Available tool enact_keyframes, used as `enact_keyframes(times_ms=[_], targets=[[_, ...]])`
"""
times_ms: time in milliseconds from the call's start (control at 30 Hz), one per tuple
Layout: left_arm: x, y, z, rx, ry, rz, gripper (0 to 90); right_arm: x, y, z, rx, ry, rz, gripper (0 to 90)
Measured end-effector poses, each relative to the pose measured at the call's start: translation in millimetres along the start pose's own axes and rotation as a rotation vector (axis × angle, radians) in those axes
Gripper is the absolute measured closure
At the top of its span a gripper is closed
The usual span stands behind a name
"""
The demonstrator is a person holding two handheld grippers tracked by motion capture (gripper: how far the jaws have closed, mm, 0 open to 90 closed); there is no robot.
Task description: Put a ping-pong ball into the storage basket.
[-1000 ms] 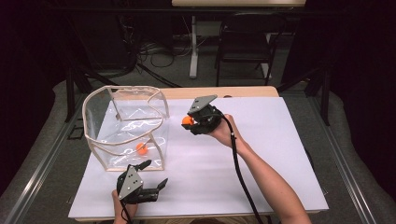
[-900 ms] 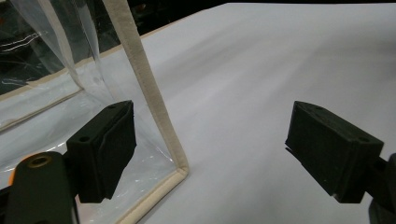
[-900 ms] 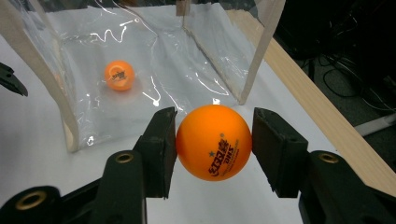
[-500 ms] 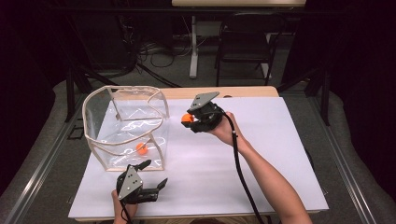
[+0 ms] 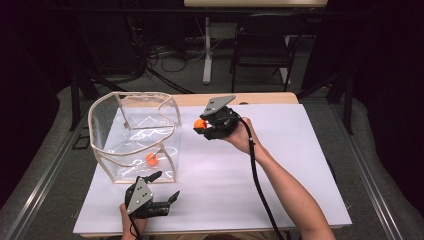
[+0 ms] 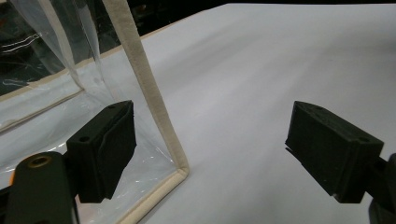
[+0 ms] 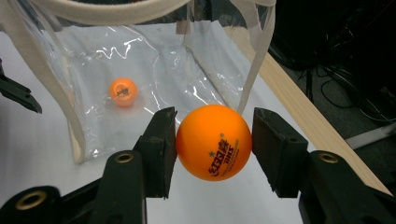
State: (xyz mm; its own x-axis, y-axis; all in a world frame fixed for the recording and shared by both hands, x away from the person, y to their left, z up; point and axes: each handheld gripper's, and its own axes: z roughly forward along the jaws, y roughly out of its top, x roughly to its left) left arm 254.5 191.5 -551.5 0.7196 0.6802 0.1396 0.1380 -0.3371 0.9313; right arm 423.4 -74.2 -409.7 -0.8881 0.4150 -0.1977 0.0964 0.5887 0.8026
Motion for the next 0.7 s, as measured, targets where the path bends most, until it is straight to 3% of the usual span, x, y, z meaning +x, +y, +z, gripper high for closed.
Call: enact_keyframes(times_ms=[700], targets=[[0.0, 0.0, 0.1, -0.001, 0.001, -0.001, 15.8, -3.2, 11.3, -6.4, -0.024, -0.013, -0.015, 50.8]])
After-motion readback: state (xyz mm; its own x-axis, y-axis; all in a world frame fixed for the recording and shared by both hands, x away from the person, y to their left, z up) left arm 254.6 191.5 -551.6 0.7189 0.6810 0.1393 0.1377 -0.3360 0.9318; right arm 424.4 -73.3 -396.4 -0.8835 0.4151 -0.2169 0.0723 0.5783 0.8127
